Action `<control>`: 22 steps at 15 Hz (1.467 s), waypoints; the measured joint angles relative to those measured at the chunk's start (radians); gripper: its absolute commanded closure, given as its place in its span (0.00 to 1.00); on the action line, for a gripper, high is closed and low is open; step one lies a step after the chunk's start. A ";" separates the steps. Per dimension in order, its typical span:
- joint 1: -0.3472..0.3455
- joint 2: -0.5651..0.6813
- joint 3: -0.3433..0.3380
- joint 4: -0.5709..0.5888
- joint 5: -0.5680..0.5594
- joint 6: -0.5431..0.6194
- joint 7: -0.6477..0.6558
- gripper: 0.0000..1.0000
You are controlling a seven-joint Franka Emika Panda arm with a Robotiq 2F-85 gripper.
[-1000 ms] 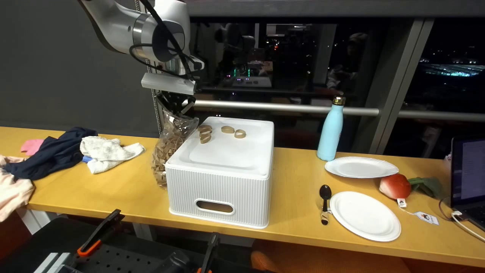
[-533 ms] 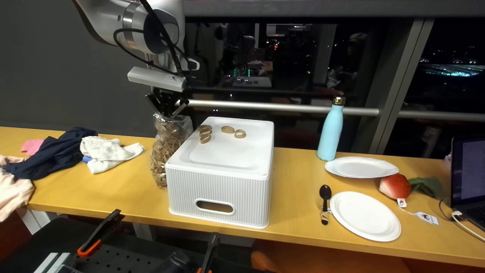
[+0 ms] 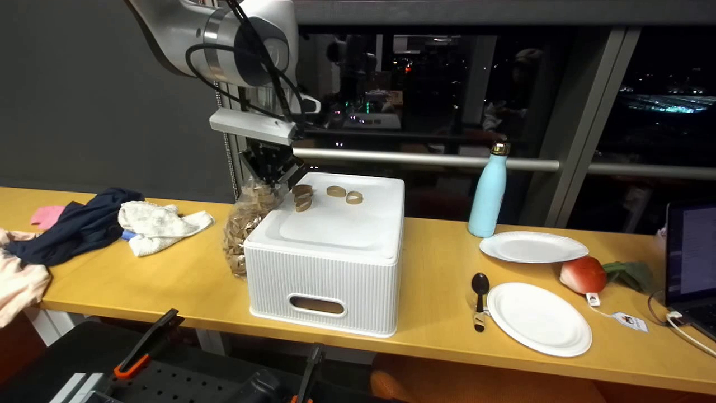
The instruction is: Move the objects off of the box
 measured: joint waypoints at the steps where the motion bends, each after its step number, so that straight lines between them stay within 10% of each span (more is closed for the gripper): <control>1: -0.002 0.000 -0.008 -0.002 -0.006 0.005 0.000 0.98; 11: -0.002 0.017 -0.008 -0.011 -0.027 0.121 -0.016 0.98; 12: -0.002 0.021 -0.005 -0.012 -0.027 0.128 -0.016 0.69; 22: 0.003 0.027 0.018 -0.030 -0.028 0.163 -0.017 0.03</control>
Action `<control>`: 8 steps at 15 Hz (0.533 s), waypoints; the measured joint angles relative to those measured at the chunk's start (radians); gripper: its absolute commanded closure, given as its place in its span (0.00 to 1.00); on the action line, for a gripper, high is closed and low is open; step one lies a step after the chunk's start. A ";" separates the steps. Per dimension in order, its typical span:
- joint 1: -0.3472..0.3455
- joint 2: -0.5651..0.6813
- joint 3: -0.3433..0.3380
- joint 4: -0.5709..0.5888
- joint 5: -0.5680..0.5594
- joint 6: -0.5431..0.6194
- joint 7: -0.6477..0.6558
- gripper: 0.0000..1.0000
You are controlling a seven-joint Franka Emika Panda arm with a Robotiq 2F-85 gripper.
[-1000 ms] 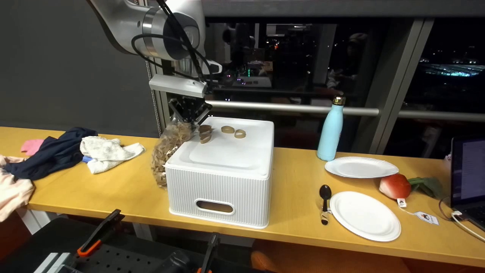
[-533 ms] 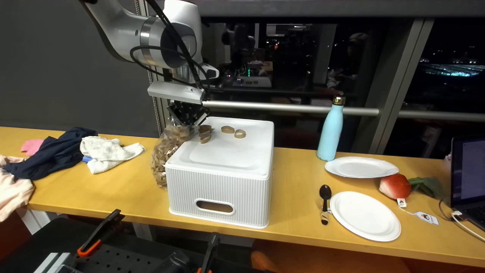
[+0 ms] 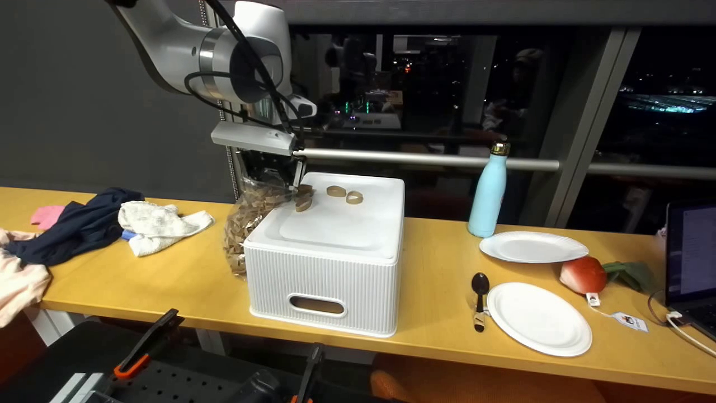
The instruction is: Move the objects off of the box
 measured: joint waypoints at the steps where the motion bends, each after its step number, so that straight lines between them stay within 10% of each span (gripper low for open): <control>1: 0.002 -0.003 0.000 0.000 0.000 0.000 0.000 0.00; 8: 0.004 -0.051 -0.002 -0.006 -0.018 0.000 0.002 0.00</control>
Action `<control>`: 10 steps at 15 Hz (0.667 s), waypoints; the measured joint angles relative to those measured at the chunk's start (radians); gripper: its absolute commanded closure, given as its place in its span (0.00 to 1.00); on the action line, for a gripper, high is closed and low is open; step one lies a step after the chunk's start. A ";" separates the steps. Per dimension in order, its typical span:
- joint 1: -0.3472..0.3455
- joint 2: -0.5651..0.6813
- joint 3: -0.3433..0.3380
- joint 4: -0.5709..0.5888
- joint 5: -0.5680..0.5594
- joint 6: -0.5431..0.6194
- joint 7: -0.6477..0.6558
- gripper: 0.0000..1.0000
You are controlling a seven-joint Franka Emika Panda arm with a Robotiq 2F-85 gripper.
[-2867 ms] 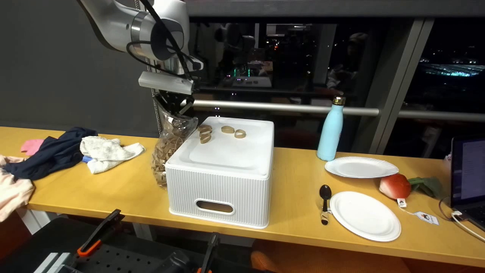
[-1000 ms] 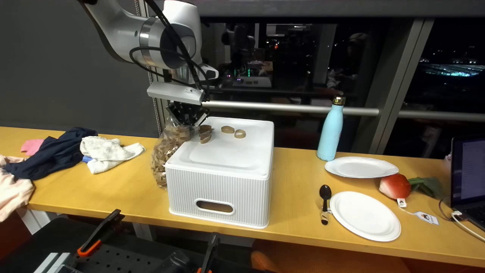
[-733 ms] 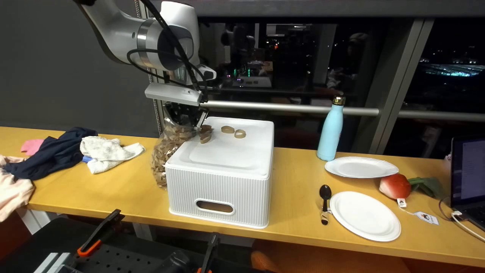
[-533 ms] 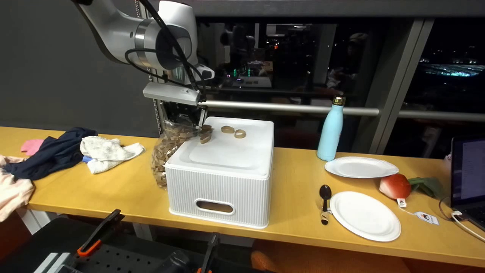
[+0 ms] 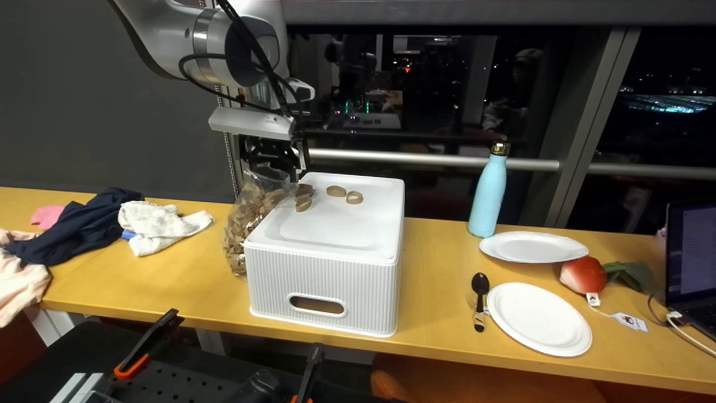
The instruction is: Move the objects off of the box
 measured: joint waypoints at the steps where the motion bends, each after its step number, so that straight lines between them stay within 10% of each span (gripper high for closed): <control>1: 0.000 -0.008 -0.003 -0.004 -0.005 0.000 0.001 0.00; 10: -0.012 -0.134 -0.069 -0.104 -0.074 0.000 0.053 0.00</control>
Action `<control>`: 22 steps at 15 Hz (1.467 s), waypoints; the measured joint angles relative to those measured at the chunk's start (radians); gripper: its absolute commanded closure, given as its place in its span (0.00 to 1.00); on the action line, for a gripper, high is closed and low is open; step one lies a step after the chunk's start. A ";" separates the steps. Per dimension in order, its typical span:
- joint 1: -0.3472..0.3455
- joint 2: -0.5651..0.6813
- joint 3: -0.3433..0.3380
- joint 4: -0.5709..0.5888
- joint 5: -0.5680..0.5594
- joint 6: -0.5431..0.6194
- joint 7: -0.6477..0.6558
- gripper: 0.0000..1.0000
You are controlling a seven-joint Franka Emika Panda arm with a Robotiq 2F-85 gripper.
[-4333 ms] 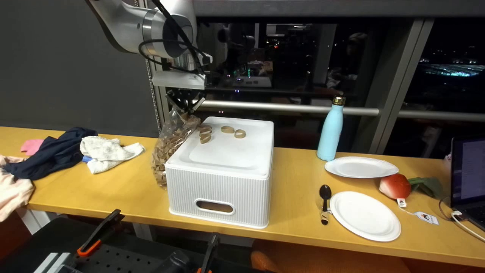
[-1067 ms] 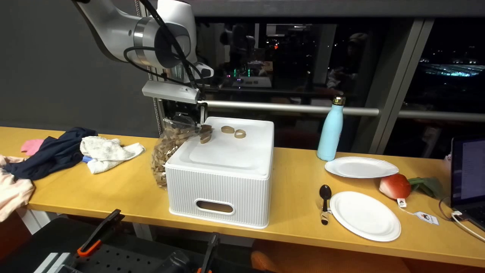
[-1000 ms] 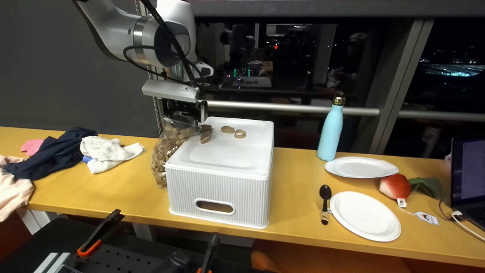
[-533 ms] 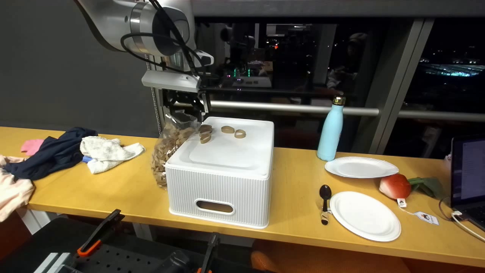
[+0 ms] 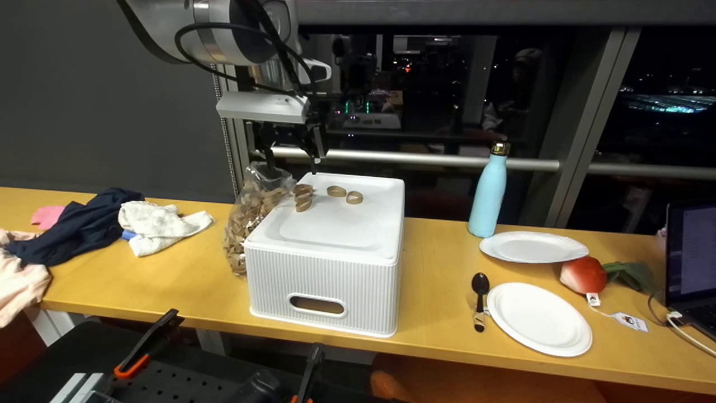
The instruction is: Move the objects off of the box
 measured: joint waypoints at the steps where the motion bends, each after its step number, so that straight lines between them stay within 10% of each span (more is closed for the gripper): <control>1: -0.009 -0.014 -0.011 -0.014 0.000 0.002 0.007 0.00; 22: -0.119 0.259 -0.077 0.216 0.077 0.158 0.046 0.00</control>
